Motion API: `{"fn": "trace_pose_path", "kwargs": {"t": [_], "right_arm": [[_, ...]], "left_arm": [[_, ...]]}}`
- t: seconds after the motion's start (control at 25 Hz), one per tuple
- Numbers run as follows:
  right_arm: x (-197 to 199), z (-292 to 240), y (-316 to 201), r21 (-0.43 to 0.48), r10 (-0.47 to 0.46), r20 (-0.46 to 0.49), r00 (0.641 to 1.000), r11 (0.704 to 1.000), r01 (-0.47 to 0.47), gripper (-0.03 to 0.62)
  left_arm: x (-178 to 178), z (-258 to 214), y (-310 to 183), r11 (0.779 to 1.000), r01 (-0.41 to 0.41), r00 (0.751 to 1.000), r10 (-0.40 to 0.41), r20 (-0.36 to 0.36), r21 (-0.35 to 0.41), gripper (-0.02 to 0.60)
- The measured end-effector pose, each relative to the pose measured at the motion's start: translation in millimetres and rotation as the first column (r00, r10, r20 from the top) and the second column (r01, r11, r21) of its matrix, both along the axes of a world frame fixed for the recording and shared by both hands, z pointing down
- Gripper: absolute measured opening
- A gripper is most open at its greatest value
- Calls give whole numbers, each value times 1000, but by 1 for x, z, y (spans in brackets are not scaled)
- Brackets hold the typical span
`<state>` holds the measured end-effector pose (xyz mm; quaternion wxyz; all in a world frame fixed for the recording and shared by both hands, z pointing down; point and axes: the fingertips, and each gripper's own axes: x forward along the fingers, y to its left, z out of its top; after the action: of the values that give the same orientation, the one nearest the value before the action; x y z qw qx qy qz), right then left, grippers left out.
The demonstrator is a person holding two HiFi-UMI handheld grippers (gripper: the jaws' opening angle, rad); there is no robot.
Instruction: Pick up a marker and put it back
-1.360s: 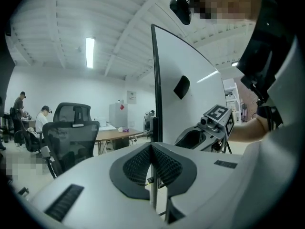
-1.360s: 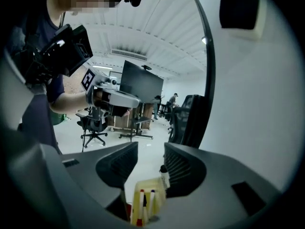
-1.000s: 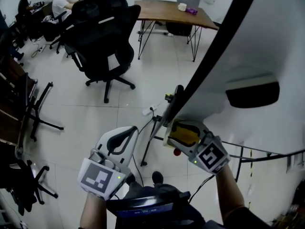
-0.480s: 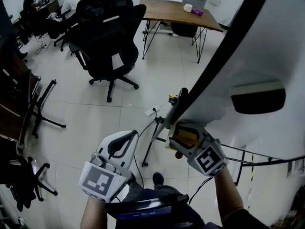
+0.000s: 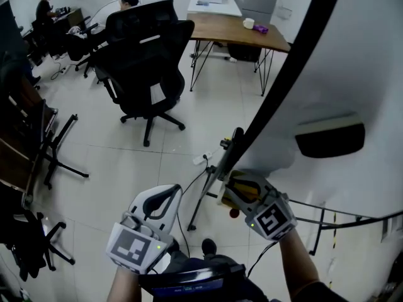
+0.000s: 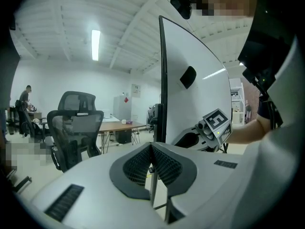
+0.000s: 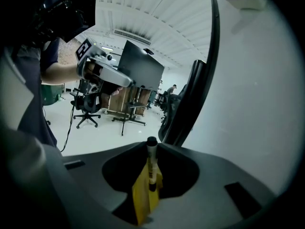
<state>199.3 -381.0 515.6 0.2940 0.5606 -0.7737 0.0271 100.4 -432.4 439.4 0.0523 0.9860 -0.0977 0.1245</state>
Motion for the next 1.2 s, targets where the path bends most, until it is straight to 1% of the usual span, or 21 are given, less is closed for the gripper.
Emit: {"fn": "trace_pose_path", "kwargs": {"t": [0.32,0.4,0.56,0.68,0.84,1.0,1.08,1.2], "right_arm": [[0,-18,-5,44,-11,-27,1000,999,12,87],[-1,-29,-6,72,-14,-20,1000,997,15,87],[-6,-64,-8,157,-24,2,1000,987,23,86],[-13,-93,-7,222,-51,2,999,974,50,86],[-22,-129,-4,310,-96,-6,995,946,93,86],[-33,-154,-5,357,-127,-12,992,926,123,86],[-37,-165,-5,386,-139,11,990,914,124,86],[-47,-188,-1,444,-170,75,982,888,120,86]], "left_arm": [[-3,-12,-1,999,24,1000,-24,-9,21,0],[-2,-15,0,999,22,1000,-22,-7,36,0],[-1,-26,4,997,20,1000,-20,-1,81,0],[0,-37,6,995,27,1000,-26,-12,98,0],[0,-53,3,991,43,999,-40,-30,126,0],[-5,-71,-3,985,72,996,-62,-62,158,0],[-8,-78,-4,981,83,995,-71,-73,176,0],[-13,-90,-2,975,101,993,-86,-85,197,0]]}}
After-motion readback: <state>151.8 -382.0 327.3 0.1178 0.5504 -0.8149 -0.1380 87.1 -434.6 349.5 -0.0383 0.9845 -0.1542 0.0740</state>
